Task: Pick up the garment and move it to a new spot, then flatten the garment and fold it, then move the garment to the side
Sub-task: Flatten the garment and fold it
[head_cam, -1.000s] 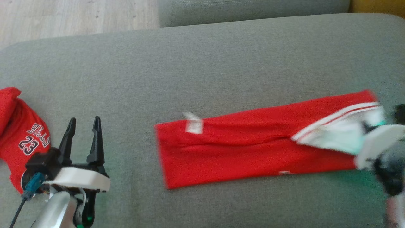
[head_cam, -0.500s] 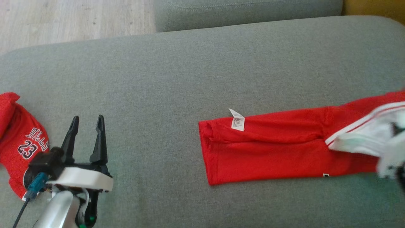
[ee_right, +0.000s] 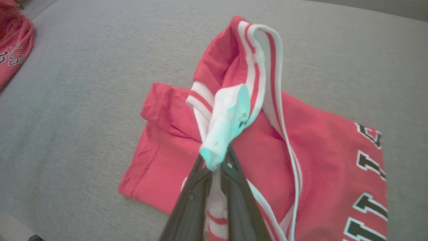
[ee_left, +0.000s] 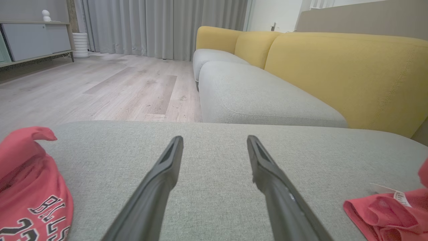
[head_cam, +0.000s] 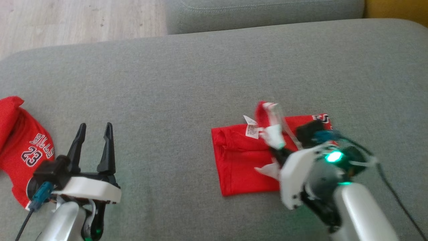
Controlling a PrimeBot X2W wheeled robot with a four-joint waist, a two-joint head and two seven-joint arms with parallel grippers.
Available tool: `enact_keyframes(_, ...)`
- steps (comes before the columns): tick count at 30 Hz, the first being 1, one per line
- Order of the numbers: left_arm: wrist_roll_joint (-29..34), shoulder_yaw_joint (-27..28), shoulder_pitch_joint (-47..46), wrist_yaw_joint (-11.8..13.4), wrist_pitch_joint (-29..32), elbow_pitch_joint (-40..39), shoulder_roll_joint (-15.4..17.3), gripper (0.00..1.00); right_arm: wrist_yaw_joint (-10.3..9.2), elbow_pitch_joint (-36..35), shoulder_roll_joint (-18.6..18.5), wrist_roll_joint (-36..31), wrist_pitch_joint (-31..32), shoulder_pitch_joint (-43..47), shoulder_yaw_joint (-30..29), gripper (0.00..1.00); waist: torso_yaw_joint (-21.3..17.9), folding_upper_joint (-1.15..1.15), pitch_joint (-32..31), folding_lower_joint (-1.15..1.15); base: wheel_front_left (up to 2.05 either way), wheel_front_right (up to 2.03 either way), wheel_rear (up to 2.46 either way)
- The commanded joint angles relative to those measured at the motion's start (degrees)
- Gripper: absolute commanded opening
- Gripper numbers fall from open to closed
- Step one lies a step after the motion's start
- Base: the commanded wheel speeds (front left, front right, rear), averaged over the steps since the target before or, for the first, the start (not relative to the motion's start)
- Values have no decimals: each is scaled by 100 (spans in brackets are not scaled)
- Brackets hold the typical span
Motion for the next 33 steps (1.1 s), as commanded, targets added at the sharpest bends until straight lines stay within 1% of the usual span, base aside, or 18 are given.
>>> enact_keyframes(1, 38, 207, -293, 20, -1, -120, 192, 100, 42, -112, 76, 84, -95, -366, 242, 0, 21, 0, 5, 0, 0, 0, 0)
enact_keyframes(4, 25, 175, -318, -8, 1, -92, 177, 100, 42, 363, 121, 247, -335, -598, 600, 0, 80, 0, 11, 0, 0, 0, 0)
enact_keyframes(5, 22, 153, -334, -21, 2, -63, 170, 100, 42, 647, 127, 464, -518, -726, 798, 0, 123, 0, 10, 0, 0, 0, 0)
enact_keyframes(8, 22, 129, -362, -26, 1, -25, 155, 100, 42, 1050, 129, 675, -740, -889, 1062, 0, 178, 0, 12, 0, 0, 0, 0)
enact_keyframes(9, 21, 122, -371, -30, -1, -15, 150, 100, 42, 1149, 129, 789, -808, -924, 1139, 36, 194, 0, 15, 0, 0, 0, 0)
enact_keyframes(10, 17, 120, -375, -32, -3, -5, 146, 100, 42, 1234, 129, 911, -872, -951, 1201, 94, 203, 0, 19, 0, 0, 0, 0)
enact_keyframes(11, 11, 123, -373, -34, -6, 5, 145, 100, 42, 1300, 130, 1019, -925, -973, 1246, 100, 206, 0, 20, 0, 0, 0, 0)
enact_keyframes(15, -9, 137, -347, -39, -18, 40, 149, 100, 42, 1299, 130, 1532, -1165, -1037, 1270, 100, 203, 0, 24, 0, 0, 0, 0)
enact_keyframes(18, -27, 153, -331, -46, -26, 65, 156, 100, 42, 963, 130, 2099, -1470, -1041, 1042, 100, 192, 0, 7, 0, 0, 0, 0)
enact_keyframes(19, -32, 163, -325, -46, -29, 71, 162, 100, 42, 820, 131, 2167, -1573, -1050, 899, 100, 183, 0, -4, 0, 0, 0, 0)
enact_keyframes(22, -37, 198, -297, -43, -39, 72, 185, 100, 42, 424, 131, 1756, -1841, -1013, 205, 100, 148, 0, -40, 0, 0, 0, 0)
enact_keyframes(25, -34, 234, -255, -42, -51, 46, 197, 100, 42, 22, 107, 1028, -2059, -830, -594, 100, 117, 0, -70, 0, 0, 0, 0)
enact_keyframes(28, -23, 278, -201, -43, -62, 21, 192, 100, 42, -264, -81, 393, -2368, -513, -1186, 100, 76, 0, -103, 0, 0, 0, 0)
enact_keyframes(29, -17, 300, -177, -44, -66, 13, 184, 100, 42, -314, -141, 235, -2510, -393, -1316, 100, 57, 0, -118, 0, 0, 0, 0)
enact_keyframes(30, -17, 300, -177, -44, -66, 13, 184, 100, 42, -314, -141, 235, -2510, -393, -1316, 100, 57, 0, -118, 0, 0, 0, 0)
enact_keyframes(31, 12, 357, -112, -33, -74, -5, 169, 100, 42, -316, -321, 7, -2868, -160, -1414, 100, 9, 0, -161, 0, 0, 0, 0)
enact_keyframes(32, 32, 390, -74, -26, -76, -20, 157, 100, 42, -272, -423, -64, -3059, -45, -1401, 100, -12, 0, -185, 0, 0, 0, 0)
enact_keyframes(33, 32, 390, -74, -26, -76, -20, 157, 100, 42, -272, -423, -64, -3059, -45, -1401, 100, -12, 0, -185, 0, 0, 0, 0)
